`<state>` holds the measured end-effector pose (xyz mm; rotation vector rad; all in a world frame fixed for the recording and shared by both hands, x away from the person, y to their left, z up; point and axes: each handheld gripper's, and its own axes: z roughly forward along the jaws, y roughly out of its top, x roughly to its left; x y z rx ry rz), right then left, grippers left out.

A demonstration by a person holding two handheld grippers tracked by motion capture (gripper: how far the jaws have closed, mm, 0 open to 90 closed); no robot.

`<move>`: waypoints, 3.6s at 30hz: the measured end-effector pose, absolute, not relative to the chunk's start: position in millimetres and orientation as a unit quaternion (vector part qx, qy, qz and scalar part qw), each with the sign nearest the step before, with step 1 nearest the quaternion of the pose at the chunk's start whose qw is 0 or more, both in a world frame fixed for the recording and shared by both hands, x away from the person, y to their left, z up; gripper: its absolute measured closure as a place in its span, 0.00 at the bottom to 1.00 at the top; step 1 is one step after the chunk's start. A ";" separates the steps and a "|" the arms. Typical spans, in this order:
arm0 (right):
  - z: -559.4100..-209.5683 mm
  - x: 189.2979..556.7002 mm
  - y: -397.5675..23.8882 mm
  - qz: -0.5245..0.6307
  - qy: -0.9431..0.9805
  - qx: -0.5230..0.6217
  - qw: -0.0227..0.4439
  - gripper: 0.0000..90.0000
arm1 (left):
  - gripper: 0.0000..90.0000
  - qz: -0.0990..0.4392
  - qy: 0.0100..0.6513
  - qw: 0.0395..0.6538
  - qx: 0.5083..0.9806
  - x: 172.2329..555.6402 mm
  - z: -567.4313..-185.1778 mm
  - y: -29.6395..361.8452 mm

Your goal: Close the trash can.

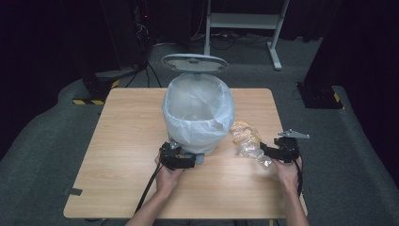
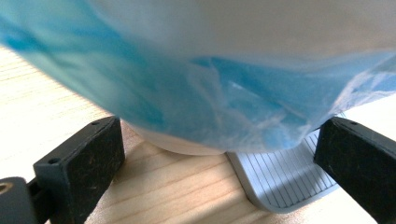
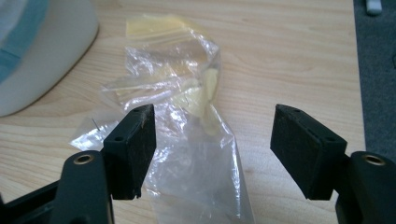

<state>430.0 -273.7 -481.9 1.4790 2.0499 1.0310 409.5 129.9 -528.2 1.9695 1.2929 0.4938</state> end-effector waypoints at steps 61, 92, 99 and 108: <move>-521.5 424.4 -250.3 0.323 0.774 0.502 0.212 0.85 | 0.03 0.192 0.502 0.358 0.764 408.4 -527.6 130.2; -496.7 404.5 -255.1 0.373 0.760 0.484 0.220 1.00 | 0.03 0.186 0.502 0.358 0.765 408.3 -527.7 130.2; -489.5 398.6 -252.3 0.382 0.763 0.474 0.216 1.00 | 0.03 0.183 0.501 0.359 0.766 408.3 -527.7 130.3; -478.4 393.2 -249.3 0.394 0.767 0.460 0.211 1.00 | 0.03 0.185 0.501 0.358 0.766 408.3 -527.6 130.4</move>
